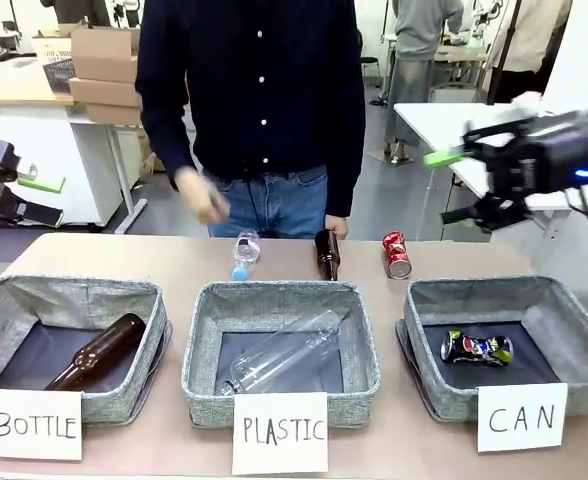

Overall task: Sort the can waste into the basket.
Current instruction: Pick up the can waste from the table and place it in the right Fabric basket.

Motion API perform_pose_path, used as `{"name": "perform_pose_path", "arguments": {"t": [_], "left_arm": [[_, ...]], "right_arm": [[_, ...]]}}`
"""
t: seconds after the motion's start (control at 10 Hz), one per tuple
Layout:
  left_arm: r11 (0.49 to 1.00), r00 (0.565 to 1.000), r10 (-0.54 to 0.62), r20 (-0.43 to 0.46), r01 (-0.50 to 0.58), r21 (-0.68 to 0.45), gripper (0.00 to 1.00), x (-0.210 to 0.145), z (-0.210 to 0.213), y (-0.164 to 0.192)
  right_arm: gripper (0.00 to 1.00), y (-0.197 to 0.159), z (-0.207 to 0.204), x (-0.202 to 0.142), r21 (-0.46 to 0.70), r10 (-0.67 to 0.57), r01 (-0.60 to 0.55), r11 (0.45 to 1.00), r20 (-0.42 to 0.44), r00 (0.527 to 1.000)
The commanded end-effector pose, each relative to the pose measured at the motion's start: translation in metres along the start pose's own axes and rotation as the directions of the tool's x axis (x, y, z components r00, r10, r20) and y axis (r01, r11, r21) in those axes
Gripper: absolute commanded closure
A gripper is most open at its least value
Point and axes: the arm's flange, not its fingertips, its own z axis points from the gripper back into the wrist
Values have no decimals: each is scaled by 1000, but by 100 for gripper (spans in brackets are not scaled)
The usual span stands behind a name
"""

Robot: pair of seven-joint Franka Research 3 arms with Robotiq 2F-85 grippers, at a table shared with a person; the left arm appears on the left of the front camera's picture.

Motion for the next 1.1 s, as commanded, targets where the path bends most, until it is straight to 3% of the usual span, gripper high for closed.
{"name": "perform_pose_path", "arguments": {"t": [0.0,0.1,0.3,0.4,0.5,0.6,0.8,0.9,1.0], "left_arm": [[1000,1000,1,6,-1,-16,0,2,2,-2],[1000,1000,1,6,-1,-16,0,2,2,-2],[1000,1000,1,6,-1,-16,0,2,2,-2],[1000,1000,1,6,-1,-16,0,2,2,-2],[1000,1000,1,6,-1,-16,0,2,2,-2],[1000,1000,1,6,-1,-16,0,2,2,-2],[1000,1000,1,6,-1,-16,0,2,2,-2],[1000,1000,1,6,-1,-16,0,2,2,-2],[1000,1000,1,6,-1,-16,0,2,2,-2]], "right_arm": [[0,-4,-37,76,-437,140,-74,897,122,983],[0,-12,-53,96,-597,205,-94,796,120,971],[0,-36,-96,120,-624,287,-149,767,125,950],[0,-54,-104,126,-715,354,-121,689,186,916],[0,-56,-96,124,-700,355,-94,708,238,904],[0,-39,-93,118,-625,364,-228,747,98,926],[0,-39,-93,118,-625,364,-228,747,98,926],[0,-55,-101,123,-661,385,-209,721,131,914],[0,-66,-112,149,-747,397,-171,643,134,908]]}}
